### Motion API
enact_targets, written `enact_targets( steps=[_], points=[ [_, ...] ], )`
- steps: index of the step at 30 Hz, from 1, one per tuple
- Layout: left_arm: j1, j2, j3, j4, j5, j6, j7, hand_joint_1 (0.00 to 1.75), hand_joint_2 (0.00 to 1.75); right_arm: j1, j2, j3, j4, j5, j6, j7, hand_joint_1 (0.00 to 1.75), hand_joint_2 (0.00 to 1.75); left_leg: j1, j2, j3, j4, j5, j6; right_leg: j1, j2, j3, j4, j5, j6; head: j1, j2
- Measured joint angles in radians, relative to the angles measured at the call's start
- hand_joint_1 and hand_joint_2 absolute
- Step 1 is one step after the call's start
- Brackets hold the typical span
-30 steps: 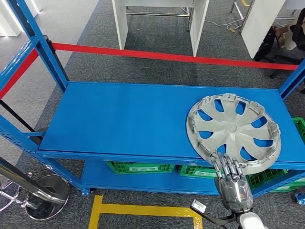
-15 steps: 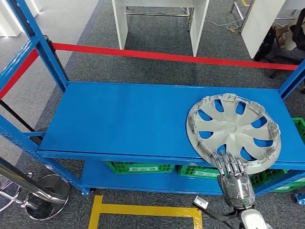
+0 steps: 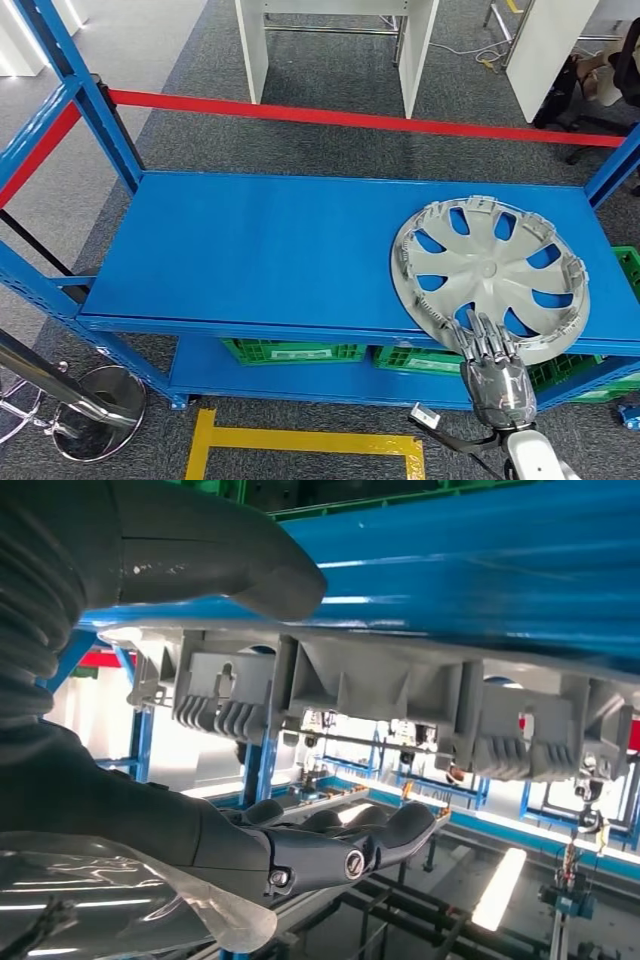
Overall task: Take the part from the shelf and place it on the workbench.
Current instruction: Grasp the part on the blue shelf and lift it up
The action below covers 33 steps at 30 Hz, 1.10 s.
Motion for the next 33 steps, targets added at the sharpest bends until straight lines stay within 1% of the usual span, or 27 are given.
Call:
enact_targets(
  steps=[10,21,28,29,30,33],
  points=[
    [0.0,0.0,-0.001,0.0,0.005,0.0,0.002,0.0,0.0,-0.022,0.009,-0.009,0.053,0.006,0.0,-0.01,0.0,1.75,0.0,0.0,0.0,0.0,0.0,0.0,0.0,0.0,0.0,0.0,0.0,0.0,0.0,0.0],
    [0.0,0.0,-0.001,0.0,0.007,0.0,0.002,0.0,0.0,-0.029,0.012,-0.009,0.066,0.01,0.0,-0.01,0.0,1.75,0.0,0.0,0.0,0.0,0.0,0.0,0.0,0.0,0.0,0.0,0.0,0.0,0.0,0.0],
    [0.0,0.0,-0.027,0.0,0.031,-0.006,0.004,0.0,0.0,-0.08,0.022,-0.002,0.097,0.02,0.0,0.035,0.0,1.75,0.0,0.0,0.0,0.0,0.0,0.0,0.0,0.0,0.0,0.0,0.0,0.0,0.0,0.0],
    [0.0,0.0,-0.029,0.0,0.032,-0.006,0.004,0.0,0.0,-0.083,0.023,0.0,0.098,0.02,0.0,0.039,0.03,1.75,0.0,0.0,0.0,0.0,0.0,0.0,0.0,0.0,0.0,0.0,0.0,0.0,0.0,0.0],
    [0.0,0.0,-0.031,0.0,0.033,-0.006,0.005,0.0,0.0,-0.087,0.023,0.002,0.098,0.02,0.0,0.042,0.16,1.75,0.0,0.0,0.0,0.0,0.0,0.0,0.0,0.0,0.0,0.0,0.0,0.0,0.0,0.0],
    [0.0,0.0,-0.036,0.0,0.036,-0.006,0.005,0.0,0.0,-0.095,0.025,0.008,0.099,0.02,0.0,0.05,1.41,1.75,0.0,0.0,0.0,0.0,0.0,0.0,0.0,0.0,0.0,0.0,0.0,0.0,0.0,0.0]
  ],
)
